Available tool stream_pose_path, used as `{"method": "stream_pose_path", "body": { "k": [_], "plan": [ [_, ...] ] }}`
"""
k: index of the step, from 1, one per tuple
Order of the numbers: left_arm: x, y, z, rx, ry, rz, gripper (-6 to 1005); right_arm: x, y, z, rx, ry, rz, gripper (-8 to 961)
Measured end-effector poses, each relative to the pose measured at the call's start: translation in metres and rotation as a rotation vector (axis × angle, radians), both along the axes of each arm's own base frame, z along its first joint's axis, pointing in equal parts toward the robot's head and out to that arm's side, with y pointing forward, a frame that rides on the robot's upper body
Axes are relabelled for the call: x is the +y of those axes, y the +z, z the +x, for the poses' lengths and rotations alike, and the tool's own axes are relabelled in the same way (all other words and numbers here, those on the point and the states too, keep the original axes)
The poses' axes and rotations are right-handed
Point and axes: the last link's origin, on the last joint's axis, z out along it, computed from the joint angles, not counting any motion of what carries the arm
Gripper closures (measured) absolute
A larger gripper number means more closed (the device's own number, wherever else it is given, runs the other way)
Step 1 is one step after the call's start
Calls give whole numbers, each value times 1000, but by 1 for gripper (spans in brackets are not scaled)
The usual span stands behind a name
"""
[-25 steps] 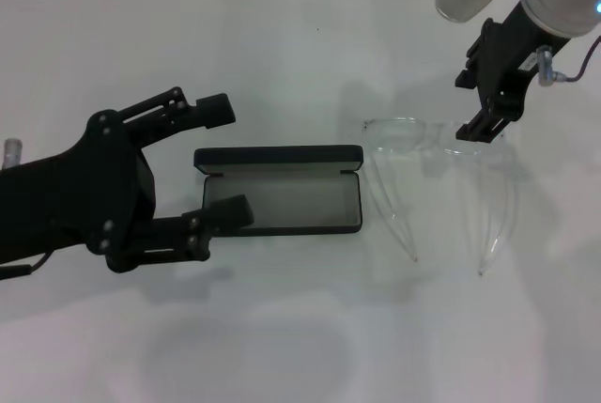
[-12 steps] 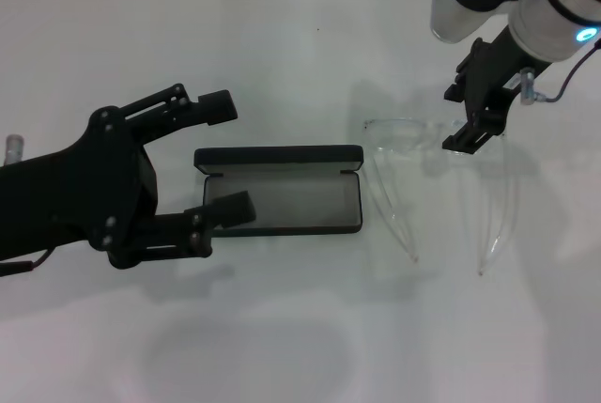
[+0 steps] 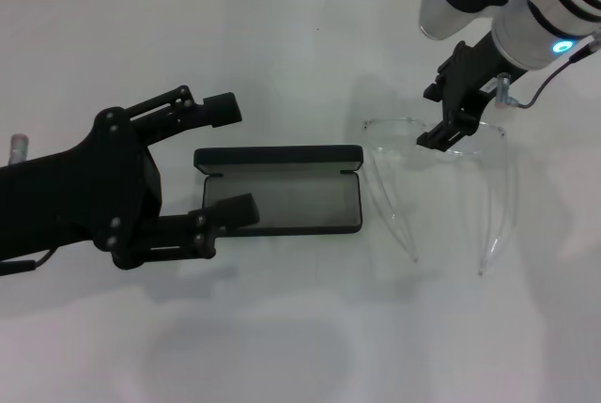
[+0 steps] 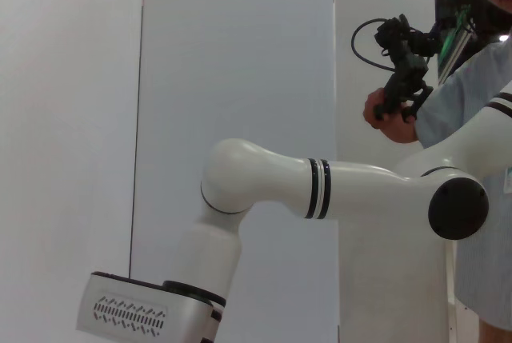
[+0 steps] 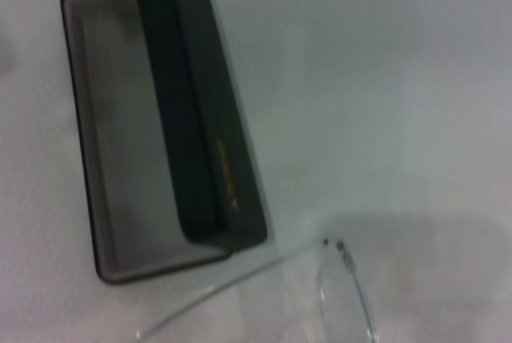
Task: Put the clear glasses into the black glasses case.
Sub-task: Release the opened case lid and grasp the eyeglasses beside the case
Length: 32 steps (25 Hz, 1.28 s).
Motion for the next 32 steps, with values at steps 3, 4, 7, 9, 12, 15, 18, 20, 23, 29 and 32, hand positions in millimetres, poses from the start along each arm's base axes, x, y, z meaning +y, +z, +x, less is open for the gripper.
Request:
{"method": "stream_pose_path", "body": {
  "k": [3, 4, 7, 9, 12, 15, 18, 20, 23, 29, 32],
  "plan": [
    [0, 0, 0, 1, 0, -1, 138, 0, -2, 1, 11, -8, -1, 314],
    [0, 0, 0, 2, 0, -1, 138, 0, -3, 2, 9, -11, -1, 316],
    [0, 0, 0, 2, 0, -1, 138, 0, -4, 6, 1, -20, -3, 320],
    [0, 0, 0, 2, 0, -2, 138, 0, -4, 8, -3, -24, -3, 323],
    [0, -1, -1, 0, 5, -6, 138, 1, -3, 9, -6, -25, -1, 332],
    [0, -2, -1, 0, 6, -10, 138, 2, -2, 10, -13, -25, 3, 340],
    [1, -3, 0, 4, 2, -14, 138, 2, -4, 13, -6, -28, 13, 346],
    [1, -3, 0, 4, 2, -14, 138, 2, -6, 14, -4, -30, 15, 350],
    [1, -3, 0, 5, 2, -15, 137, 2, -7, 15, -4, -36, 14, 381],
    [1, -4, 0, 2, 5, -19, 137, 2, -7, 16, -6, -37, 15, 443],
    [1, -4, 0, 0, 5, -21, 137, 2, -7, 17, -7, -34, 19, 469]
  ]
}}
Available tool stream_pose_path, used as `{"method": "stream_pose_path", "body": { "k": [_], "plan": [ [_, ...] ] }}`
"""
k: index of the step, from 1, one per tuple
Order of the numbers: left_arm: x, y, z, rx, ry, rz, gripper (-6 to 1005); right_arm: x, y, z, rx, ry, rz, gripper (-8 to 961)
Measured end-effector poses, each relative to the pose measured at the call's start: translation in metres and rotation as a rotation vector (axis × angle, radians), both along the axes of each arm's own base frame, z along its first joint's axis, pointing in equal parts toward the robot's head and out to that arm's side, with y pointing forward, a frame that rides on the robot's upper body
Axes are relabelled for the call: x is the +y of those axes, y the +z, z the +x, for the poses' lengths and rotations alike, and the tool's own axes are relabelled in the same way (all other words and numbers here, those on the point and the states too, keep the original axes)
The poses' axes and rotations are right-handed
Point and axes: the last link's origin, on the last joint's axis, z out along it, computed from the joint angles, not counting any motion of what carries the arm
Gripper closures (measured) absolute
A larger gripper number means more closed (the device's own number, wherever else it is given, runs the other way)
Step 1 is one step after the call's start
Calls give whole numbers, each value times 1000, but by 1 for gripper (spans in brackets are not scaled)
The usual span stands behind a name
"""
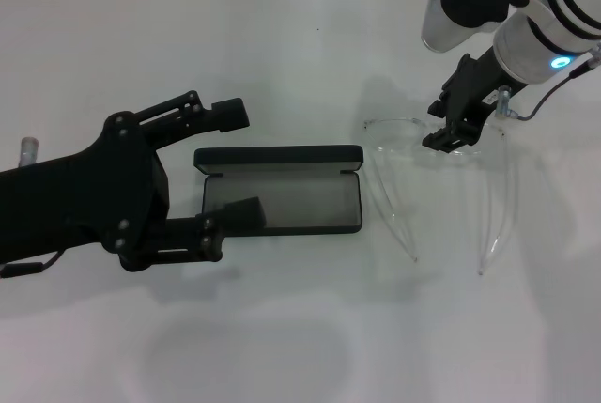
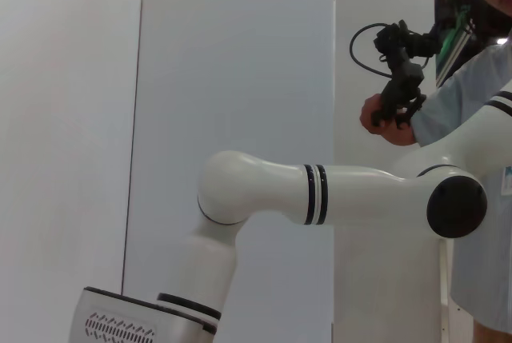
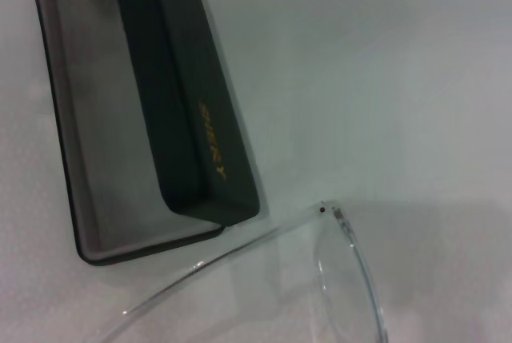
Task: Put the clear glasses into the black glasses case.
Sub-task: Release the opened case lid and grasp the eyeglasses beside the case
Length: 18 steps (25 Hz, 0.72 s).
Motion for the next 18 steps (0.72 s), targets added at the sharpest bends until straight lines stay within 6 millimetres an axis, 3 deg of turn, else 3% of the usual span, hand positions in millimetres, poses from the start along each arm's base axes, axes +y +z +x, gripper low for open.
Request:
{"method": "stream_pose_path", "body": {
  "k": [18],
  "plan": [
    [0, 0, 0, -1, -1, -1, 138, 1, -7, 5, -6, 25, 4, 613]
  ]
}}
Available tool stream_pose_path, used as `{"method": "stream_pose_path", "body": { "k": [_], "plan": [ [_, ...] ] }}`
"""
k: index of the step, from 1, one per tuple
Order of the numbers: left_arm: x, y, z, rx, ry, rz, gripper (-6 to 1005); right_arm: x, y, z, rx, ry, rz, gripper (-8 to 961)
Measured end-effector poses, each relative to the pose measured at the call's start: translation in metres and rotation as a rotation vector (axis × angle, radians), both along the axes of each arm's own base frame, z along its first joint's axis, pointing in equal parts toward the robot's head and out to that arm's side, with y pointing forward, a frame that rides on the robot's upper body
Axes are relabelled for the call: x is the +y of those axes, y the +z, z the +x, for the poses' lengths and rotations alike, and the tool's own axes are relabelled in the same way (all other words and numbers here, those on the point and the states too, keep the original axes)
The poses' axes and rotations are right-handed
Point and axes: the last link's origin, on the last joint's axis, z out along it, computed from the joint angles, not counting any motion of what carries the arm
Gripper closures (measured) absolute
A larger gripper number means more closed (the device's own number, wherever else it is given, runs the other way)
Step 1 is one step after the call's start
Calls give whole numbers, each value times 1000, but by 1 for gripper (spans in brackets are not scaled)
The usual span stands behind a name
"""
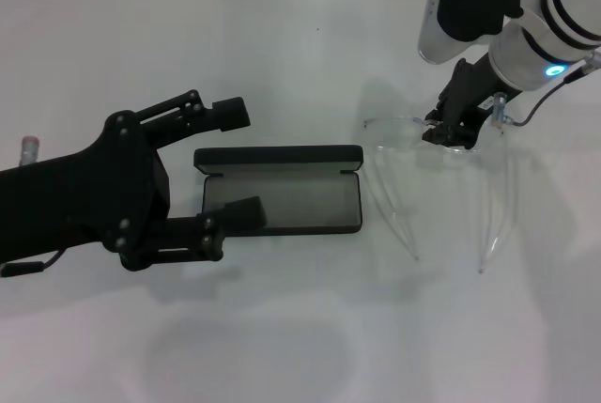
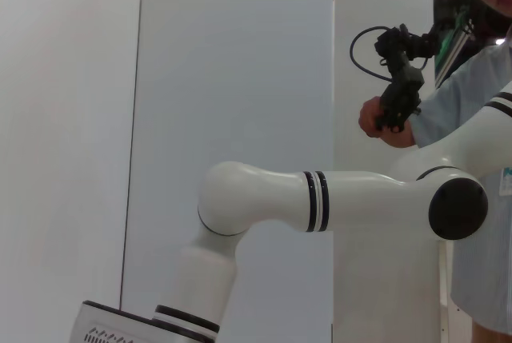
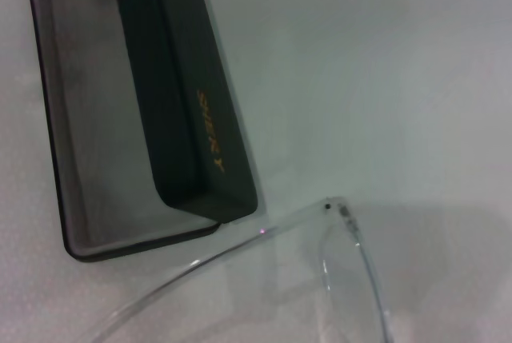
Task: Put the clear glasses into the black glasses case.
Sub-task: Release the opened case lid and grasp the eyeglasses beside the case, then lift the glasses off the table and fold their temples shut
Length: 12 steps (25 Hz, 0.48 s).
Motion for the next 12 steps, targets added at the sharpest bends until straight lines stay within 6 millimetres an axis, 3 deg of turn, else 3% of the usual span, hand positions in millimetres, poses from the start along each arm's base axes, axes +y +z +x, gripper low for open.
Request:
{"method": "stream_pose_path", "body": {
  "k": [5, 12],
  "plan": [
    [1, 0, 1, -1, -2, -1, 138, 0, -1, 0, -6, 7, 1, 828],
    [1, 1, 0, -1, 1, 3, 138, 0, 1, -1, 1, 35, 14, 843]
  ]
}}
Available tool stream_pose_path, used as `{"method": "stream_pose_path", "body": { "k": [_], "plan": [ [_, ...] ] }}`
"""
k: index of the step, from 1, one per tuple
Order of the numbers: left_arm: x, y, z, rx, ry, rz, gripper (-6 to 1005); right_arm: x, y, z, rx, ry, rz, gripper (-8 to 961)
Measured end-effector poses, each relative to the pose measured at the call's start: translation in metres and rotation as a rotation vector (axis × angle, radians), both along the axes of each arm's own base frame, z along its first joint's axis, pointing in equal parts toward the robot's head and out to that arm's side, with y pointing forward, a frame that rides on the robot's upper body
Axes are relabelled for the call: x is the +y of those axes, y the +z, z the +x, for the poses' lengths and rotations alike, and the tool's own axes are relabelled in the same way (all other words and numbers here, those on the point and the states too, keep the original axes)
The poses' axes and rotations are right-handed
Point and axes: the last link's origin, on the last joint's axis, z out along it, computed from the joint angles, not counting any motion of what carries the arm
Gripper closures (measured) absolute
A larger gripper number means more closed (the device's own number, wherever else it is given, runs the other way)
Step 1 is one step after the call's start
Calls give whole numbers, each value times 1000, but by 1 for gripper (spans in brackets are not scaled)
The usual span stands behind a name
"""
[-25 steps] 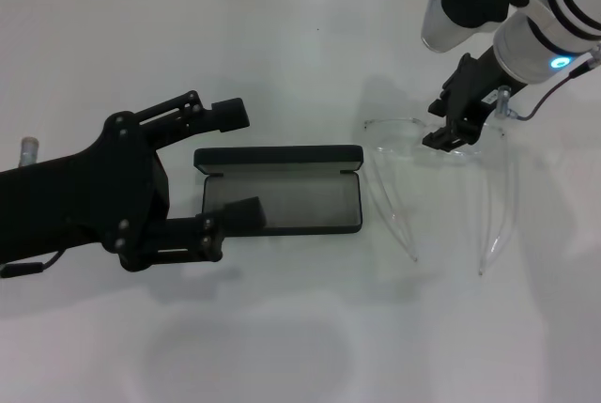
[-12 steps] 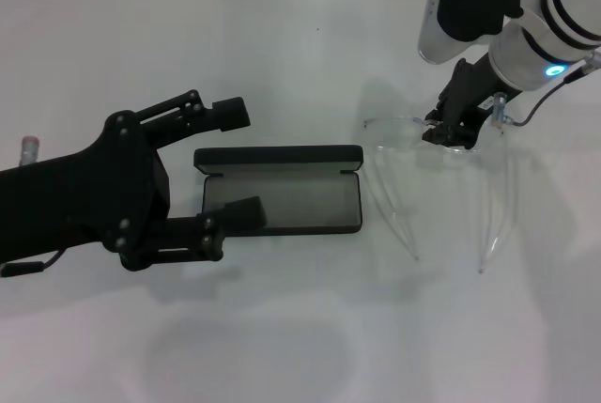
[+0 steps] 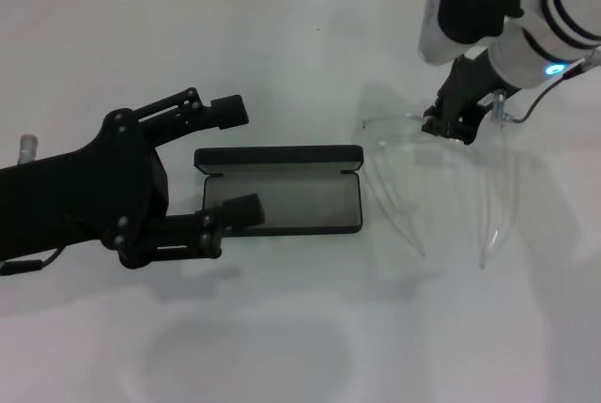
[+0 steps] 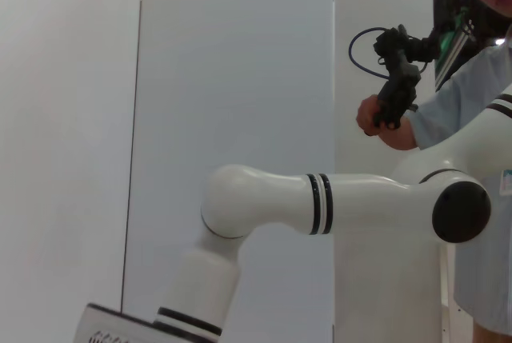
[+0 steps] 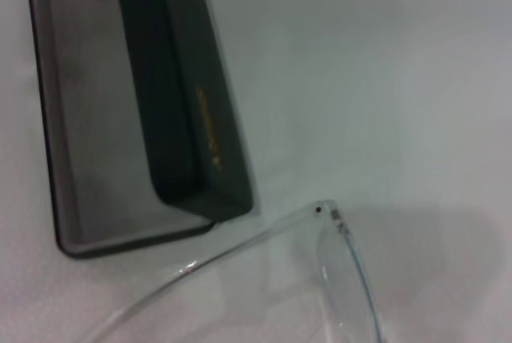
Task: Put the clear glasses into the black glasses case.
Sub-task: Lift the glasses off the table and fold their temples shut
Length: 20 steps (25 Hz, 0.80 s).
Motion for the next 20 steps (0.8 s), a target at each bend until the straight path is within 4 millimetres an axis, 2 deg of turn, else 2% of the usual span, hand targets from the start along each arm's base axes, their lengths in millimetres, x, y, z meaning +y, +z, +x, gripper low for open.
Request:
{"method": "stream_pose_path", "body": {
  "k": [6, 15, 20],
  "plan": [
    [0, 1, -1, 0, 3, 3, 138, -2, 23, -3, 59, 27, 65, 852],
    [1, 1, 0, -4, 0, 5, 137, -8, 58, 12, 146, -27, 155, 876],
    [1, 1, 1, -8, 0, 8, 137, -16, 82, 13, 319, -41, 211, 883]
  ]
}}
